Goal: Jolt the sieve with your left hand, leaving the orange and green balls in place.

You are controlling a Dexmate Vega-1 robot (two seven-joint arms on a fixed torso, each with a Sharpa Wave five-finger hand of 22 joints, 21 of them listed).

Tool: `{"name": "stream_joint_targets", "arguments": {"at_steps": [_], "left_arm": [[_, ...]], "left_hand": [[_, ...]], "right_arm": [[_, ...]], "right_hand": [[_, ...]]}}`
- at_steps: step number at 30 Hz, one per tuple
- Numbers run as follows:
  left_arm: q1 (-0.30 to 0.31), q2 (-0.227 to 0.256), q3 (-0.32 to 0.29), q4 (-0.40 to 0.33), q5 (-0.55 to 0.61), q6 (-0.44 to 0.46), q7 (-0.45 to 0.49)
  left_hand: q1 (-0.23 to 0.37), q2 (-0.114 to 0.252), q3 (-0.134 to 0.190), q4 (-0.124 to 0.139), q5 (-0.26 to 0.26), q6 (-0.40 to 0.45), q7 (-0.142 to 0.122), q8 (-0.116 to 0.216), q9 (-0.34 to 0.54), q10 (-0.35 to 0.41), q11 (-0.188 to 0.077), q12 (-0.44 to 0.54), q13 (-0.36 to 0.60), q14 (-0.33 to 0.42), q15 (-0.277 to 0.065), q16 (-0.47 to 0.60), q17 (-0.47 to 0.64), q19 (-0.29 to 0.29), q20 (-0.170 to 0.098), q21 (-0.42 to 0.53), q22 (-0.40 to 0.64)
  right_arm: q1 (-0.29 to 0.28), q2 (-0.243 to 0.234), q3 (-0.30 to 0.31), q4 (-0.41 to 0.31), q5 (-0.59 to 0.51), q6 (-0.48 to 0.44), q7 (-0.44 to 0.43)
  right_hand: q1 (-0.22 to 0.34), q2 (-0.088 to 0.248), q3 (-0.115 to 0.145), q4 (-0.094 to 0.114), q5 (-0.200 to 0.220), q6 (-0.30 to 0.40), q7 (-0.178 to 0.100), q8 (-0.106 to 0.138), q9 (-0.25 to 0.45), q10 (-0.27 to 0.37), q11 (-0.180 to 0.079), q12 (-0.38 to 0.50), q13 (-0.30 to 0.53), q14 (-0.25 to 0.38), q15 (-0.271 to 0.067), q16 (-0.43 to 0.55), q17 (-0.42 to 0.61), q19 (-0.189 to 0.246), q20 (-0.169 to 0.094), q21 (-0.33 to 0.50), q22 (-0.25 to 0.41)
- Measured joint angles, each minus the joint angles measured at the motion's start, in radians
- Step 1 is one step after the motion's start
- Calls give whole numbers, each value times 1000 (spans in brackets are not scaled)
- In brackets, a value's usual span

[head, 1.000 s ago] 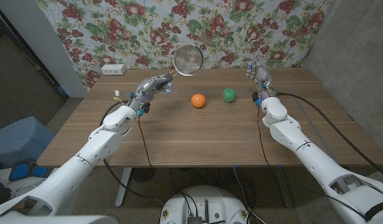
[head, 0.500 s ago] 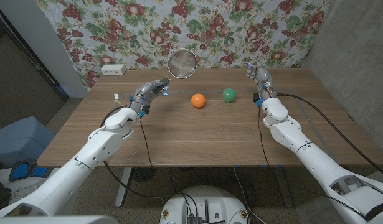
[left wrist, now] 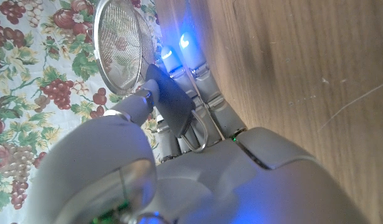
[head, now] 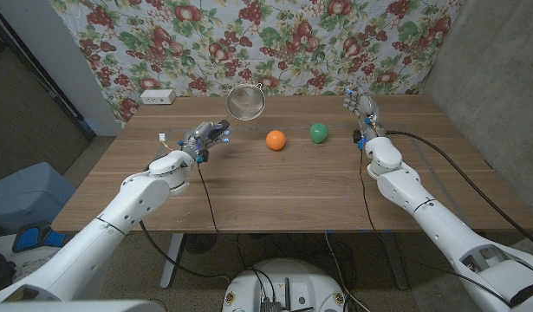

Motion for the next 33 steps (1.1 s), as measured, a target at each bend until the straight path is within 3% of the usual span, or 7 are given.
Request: {"name": "stream_joint_targets", "arguments": {"at_steps": [8, 19, 26, 33], "left_arm": [[-26, 17, -1, -26, -41, 89, 48], [-39, 34, 2, -38, -61, 127, 55], [-36, 37, 13, -22, -37, 74, 2], [-27, 28, 28, 23, 25, -57, -94]], "left_hand": [[0, 0, 0, 0, 0, 0, 0, -2, -5, 0, 0, -8, -3, 2, 1, 0, 0, 0, 0, 4, 0], [0, 0, 0, 0, -1, 0, 0, -6, -4, 0, 0, -8, -3, 3, 3, -1, 0, 0, 0, 8, 0], [1, -1, 0, 0, -4, 0, 0, -10, -4, 0, 0, -8, -3, 2, 2, -1, 0, 0, 0, 8, 0], [1, -1, 0, 1, -5, 0, 0, -12, -5, -6, -6, -8, -2, 1, 1, -1, 0, -4, -4, 8, 0]], "right_arm": [[-4, -2, 2, -2, 0, 2, 0], [-10, -2, 4, -7, 2, 9, -3], [-12, -2, 5, -9, 2, 9, -5], [-13, -2, 6, -10, 2, 9, -7]], "right_hand": [[0, 0, 0, 0, 0, 0, 0, 0, 0, 0, 0, 0, -1, 0, 0, 0, 0, 0, 0, 0, 0], [0, 0, 7, 1, 0, 0, 0, 0, 0, 0, 0, 0, -5, 0, 0, 0, 2, 0, 0, 0, 0], [0, 0, 7, 1, 0, 0, 0, 0, 0, 0, 0, 0, -5, 0, 0, 1, 2, 0, 0, 0, 5], [0, 0, 7, 1, 0, 0, 0, 0, 0, 0, 0, 0, -5, 0, 0, -4, 2, 0, 0, 0, 5]]}}
